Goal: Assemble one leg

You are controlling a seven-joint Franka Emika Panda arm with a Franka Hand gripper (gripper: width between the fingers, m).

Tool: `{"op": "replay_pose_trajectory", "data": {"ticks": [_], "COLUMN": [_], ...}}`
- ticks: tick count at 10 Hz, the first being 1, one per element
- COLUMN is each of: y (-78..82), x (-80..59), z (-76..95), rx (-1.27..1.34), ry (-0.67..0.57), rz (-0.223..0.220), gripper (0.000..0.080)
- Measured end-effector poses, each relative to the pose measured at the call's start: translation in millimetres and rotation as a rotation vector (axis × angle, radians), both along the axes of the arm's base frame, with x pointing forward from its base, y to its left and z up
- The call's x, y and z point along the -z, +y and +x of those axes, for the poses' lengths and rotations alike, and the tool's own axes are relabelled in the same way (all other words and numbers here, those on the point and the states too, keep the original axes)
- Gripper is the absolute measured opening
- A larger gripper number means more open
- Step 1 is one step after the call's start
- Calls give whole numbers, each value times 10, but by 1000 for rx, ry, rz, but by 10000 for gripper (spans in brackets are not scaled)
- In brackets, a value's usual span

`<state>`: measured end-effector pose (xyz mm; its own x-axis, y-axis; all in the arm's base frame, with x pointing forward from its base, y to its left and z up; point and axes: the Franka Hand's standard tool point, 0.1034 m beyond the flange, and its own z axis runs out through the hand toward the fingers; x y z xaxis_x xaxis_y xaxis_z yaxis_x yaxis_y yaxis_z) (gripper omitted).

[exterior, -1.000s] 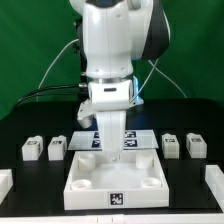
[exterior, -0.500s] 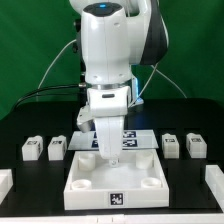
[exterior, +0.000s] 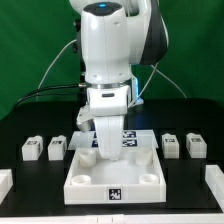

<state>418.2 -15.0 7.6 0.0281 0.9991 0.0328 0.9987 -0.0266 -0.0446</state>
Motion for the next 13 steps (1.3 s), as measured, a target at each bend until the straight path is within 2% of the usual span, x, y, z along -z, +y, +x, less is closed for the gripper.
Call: {"op": "replay_pose_trajectory", "data": {"ticks": [7, 8, 9, 11, 13], "y": [0, 1, 21, 230, 486], "x": [-2, -4, -8, -30, -4], "z": [6, 21, 115, 347, 498], "rx": [0, -2, -11, -19, -5], "ry": [-3, -5, -15, -42, -55], "rz": [0, 0, 1, 14, 31], "gripper": [58, 58, 58, 57, 57]}}
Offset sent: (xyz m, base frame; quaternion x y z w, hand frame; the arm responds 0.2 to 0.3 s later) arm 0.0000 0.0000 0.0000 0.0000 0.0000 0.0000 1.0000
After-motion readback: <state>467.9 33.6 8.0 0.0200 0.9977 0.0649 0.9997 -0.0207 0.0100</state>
